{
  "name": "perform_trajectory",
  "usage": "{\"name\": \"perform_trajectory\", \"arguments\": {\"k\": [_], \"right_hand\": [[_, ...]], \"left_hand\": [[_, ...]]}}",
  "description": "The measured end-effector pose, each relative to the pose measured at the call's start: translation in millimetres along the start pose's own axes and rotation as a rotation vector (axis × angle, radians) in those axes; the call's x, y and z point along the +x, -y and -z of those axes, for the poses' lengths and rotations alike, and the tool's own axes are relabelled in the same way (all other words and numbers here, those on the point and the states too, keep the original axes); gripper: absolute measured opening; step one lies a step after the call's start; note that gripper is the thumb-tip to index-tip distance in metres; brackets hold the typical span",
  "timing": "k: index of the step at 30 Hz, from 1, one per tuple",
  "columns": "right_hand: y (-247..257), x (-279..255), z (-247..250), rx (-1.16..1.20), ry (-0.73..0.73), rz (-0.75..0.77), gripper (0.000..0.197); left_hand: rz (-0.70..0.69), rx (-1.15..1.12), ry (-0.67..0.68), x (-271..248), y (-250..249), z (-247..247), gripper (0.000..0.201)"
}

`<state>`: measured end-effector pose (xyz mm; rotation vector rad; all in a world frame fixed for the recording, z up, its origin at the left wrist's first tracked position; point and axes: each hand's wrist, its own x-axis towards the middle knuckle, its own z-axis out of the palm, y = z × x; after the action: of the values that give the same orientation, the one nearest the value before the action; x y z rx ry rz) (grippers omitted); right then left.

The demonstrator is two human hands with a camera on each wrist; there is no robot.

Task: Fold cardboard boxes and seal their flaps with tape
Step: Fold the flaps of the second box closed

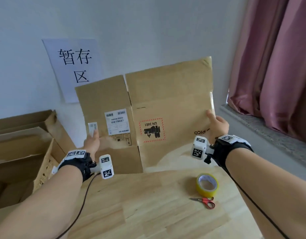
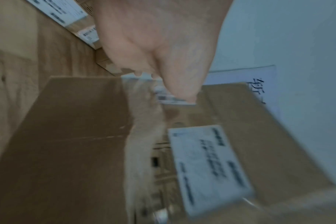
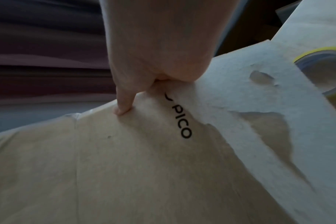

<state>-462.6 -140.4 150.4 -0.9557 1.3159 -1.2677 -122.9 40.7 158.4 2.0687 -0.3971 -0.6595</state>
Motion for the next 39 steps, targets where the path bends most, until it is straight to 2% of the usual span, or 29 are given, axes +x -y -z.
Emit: {"name": "perform_trajectory", "arguments": {"k": [2, 4, 5, 8, 11, 13, 15, 18, 20, 24, 26, 27, 29, 31, 34, 35, 37, 39], "right_hand": [[0.4, -5.3, -7.5, 0.028, 0.002, 0.044, 0.041], [2.9, -14.0, -18.5, 0.051, 0.013, 0.047, 0.036], [4.5, -18.6, -23.6, 0.057, 0.017, 0.041, 0.035], [4.5, -24.4, -32.0, 0.064, 0.017, 0.048, 0.036], [5.5, -24.7, -31.3, 0.049, 0.024, 0.058, 0.033], [8.6, -24.6, -29.1, 0.037, 0.037, 0.080, 0.033], [13.8, -26.3, -29.5, 0.004, 0.052, 0.116, 0.034], [26.9, -33.6, -40.4, -0.077, 0.082, 0.194, 0.030], [36.5, -39.7, -52.8, -0.139, 0.110, 0.255, 0.025], [53.0, -51.5, -79.9, -0.231, 0.207, 0.417, 0.023], [61.6, -56.8, -93.0, -0.267, 0.228, 0.494, 0.020], [65.2, -59.2, -98.9, -0.284, 0.236, 0.526, 0.018], [71.8, -66.0, -107.8, -0.326, 0.273, 0.594, 0.015], [77.3, -70.7, -113.6, -0.380, 0.293, 0.657, 0.019], [78.3, -64.2, -116.3, -0.489, 0.182, 0.718, 0.037], [77.2, -59.7, -115.1, -0.485, 0.129, 0.673, 0.047], [72.6, -51.4, -108.0, -0.450, 0.069, 0.457, 0.065], [62.9, -44.3, -99.8, -0.440, 0.133, 0.222, 0.071]], "left_hand": [[-0.035, 0.016, 0.086, 2.5, -2.0, -1.2, 0.069], [-0.105, 0.056, 0.173, -4.8, -11.7, -4.5, 0.078], [-0.130, 0.066, 0.189, -9.6, -17.3, -6.4, 0.078], [-0.203, 0.054, 0.232, -23.2, -28.6, -13.9, 0.060], [-0.280, 0.051, 0.257, -27.3, -32.8, -21.2, 0.054], [-0.355, 0.150, 0.237, -26.9, -36.7, -25.8, 0.053], [-0.464, 0.324, 0.250, -27.2, -45.8, -28.4, 0.057], [-0.608, 0.555, 0.266, -22.9, -69.6, -24.2, 0.084], [-0.823, 0.679, 0.109, -25.9, -95.6, -18.0, 0.095], [-1.462, 1.066, -0.399, -57.9, -159.2, -5.1, 0.102], [-1.703, 1.348, -0.492, -66.4, -177.0, -11.5, 0.099], [-1.741, 1.469, -0.483, -71.4, -181.4, -17.3, 0.093], [-1.688, 1.540, -0.387, -77.8, -186.2, -28.1, 0.076], [-1.586, 1.432, -0.302, -80.2, -191.2, -30.0, 0.060], [-1.460, 1.259, -0.310, -75.0, -199.8, -14.1, 0.049], [-1.437, 1.196, -0.345, -72.5, -202.3, -4.3, 0.047], [-1.361, 1.053, -0.432, -66.3, -204.3, 17.8, 0.045], [-1.213, 0.920, -0.467, -57.8, -202.0, 38.9, 0.045]]}}
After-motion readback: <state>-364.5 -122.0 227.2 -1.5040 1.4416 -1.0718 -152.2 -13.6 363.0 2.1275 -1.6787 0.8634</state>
